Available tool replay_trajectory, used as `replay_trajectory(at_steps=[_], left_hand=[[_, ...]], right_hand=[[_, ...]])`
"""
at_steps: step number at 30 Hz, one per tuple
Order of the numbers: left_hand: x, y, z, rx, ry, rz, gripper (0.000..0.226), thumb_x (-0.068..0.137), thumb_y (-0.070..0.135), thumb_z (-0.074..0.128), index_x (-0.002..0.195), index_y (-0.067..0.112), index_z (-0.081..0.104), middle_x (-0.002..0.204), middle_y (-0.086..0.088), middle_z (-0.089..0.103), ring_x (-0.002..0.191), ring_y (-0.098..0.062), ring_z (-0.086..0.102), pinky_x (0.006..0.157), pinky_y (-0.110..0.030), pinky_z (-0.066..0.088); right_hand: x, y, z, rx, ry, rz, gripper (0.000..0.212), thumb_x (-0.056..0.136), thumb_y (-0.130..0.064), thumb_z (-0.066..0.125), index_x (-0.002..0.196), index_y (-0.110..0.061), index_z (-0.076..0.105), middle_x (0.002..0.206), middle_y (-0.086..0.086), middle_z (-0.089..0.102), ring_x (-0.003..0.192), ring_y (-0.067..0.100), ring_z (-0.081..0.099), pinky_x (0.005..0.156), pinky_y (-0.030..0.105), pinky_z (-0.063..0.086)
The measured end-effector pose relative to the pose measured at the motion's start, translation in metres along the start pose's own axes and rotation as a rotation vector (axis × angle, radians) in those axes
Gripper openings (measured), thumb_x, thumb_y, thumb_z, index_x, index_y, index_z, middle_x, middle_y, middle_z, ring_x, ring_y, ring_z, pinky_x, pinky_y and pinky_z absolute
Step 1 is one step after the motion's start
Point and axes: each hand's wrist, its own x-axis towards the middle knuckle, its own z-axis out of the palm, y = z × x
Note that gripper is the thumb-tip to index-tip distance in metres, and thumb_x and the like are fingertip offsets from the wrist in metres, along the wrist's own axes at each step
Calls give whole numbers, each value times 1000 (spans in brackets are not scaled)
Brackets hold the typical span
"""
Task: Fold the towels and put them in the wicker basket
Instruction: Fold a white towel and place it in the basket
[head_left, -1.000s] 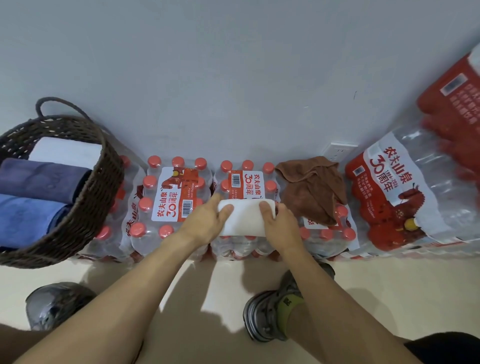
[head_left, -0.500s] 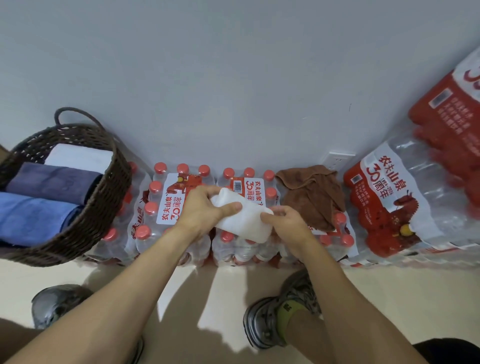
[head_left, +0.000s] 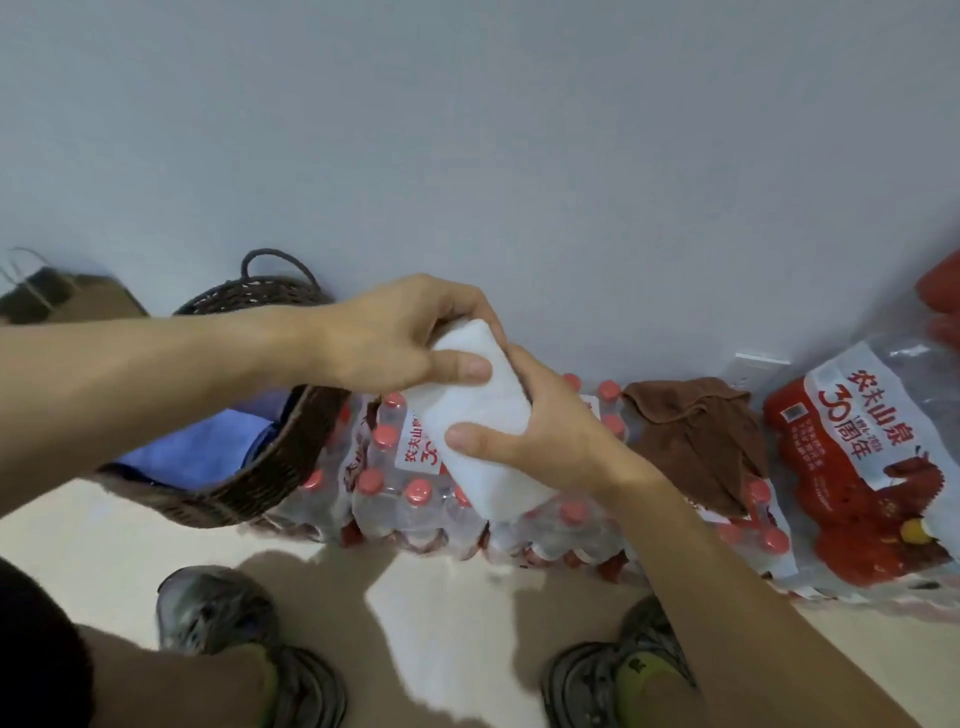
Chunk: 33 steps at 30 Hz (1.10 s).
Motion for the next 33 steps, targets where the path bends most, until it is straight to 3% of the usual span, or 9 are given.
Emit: replay_trajectory(at_steps=[3,7,9,12,16,20,24,28,33], left_hand=[[-23,-32,-35,49,63,-50,15,91,24,66,106,24,64,94,11,70,84,-1,65,71,-17,51],[-38,-95,-73,18,136,-190,14,90,16,67,102,24,66,95,6,71,87,-13,67,77,-28,54],[-45,-130,-91,-36,188,-250,18,88,7,70,101,19,69,99,0,73,92,-19,69,80,-28,56],[-55,-176,-120,-96,293,-303,20,85,7,73,96,24,71,95,6,75,88,-10,70,71,-17,55],[-62,-225,-147,-101,396,-396,19,84,9,74,96,23,70,93,7,72,81,-8,67,68,-17,51],[-61,-259,-146,-48,447,-475,18,84,6,71,101,11,68,97,-2,69,80,-13,61,65,-15,47],[-54,-280,-135,-2,484,-491,19,84,9,71,100,17,67,96,0,66,85,-15,58,72,-21,41],[-45,-287,-134,-13,396,-577,18,89,17,66,107,19,66,103,0,63,94,-18,57,78,-26,42],[-42,-284,-137,169,284,-557,28,90,24,66,117,17,65,116,-5,63,99,-19,53,84,-25,41]], right_hand=[[16,-9,23,-25,-71,20,36,83,-59,65,108,-34,62,102,-10,71,89,9,70,71,37,60],[72,-29,54,-188,-15,18,26,91,-53,59,90,-29,65,84,-9,71,76,7,67,61,24,50],[111,-39,71,-330,-49,15,22,91,-51,60,88,-29,62,87,-6,68,78,15,65,63,28,46],[169,-51,93,-460,-152,-3,33,92,-48,61,107,-19,60,104,2,67,92,23,64,74,34,50],[224,-61,111,-442,-200,70,59,95,-43,58,138,-13,32,116,1,53,98,18,54,72,27,41],[252,-53,129,-567,-185,36,61,92,-32,62,139,-10,30,133,10,45,114,24,50,88,27,38],[257,-44,138,-813,-116,-94,44,85,-26,68,122,-14,49,123,7,43,104,25,54,93,32,44],[256,-51,145,-885,-48,-303,39,85,-31,66,121,-20,59,115,3,49,106,23,49,92,36,43],[268,-45,156,-991,-219,-168,37,94,-28,55,129,-18,60,122,7,53,114,27,52,96,37,43]])
